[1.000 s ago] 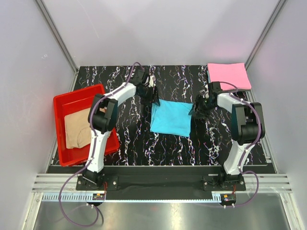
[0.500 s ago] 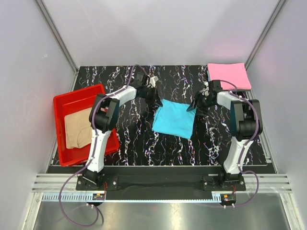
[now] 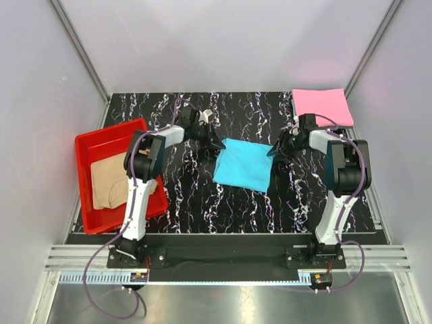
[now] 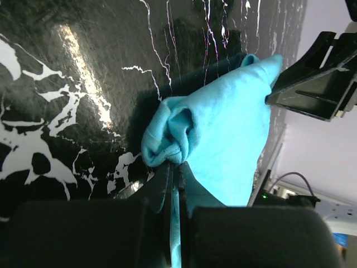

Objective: Fold and stack the t-shirts
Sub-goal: Fold the tshirt

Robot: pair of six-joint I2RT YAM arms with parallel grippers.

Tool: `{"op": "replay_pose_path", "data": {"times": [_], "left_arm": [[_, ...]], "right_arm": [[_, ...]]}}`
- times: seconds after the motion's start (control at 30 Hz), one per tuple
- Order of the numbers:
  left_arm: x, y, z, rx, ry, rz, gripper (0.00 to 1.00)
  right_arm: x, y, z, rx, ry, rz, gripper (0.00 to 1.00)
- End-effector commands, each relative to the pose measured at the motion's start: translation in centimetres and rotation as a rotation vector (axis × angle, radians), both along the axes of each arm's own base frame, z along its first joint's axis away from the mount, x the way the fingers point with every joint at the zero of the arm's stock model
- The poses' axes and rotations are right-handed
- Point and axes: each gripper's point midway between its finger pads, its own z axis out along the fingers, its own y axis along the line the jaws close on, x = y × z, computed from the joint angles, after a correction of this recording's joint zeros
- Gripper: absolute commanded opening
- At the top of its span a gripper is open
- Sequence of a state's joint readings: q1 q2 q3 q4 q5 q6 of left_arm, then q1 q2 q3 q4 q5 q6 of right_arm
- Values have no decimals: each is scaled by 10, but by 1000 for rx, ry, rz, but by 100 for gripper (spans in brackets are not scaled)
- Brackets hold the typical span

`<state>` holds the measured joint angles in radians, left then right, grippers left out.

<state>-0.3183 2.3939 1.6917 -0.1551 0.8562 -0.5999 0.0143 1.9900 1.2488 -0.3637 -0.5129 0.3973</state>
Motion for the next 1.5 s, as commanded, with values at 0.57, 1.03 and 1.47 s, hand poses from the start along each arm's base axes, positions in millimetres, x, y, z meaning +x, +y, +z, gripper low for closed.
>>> {"op": "replay_pose_path", "data": {"times": [0.57,1.03,1.47], "left_arm": [[27,22,14,155,10,63,52],[28,-3,-3,120,-5,23,52],[37,-30,27,-17,-128,-40,52]], "right_arm": [[6,-13,-5,-61,25,-38,60],[10,-9,-15,-36,41,-24,64],[14,-7,-17,-23,39,-4,64]]}}
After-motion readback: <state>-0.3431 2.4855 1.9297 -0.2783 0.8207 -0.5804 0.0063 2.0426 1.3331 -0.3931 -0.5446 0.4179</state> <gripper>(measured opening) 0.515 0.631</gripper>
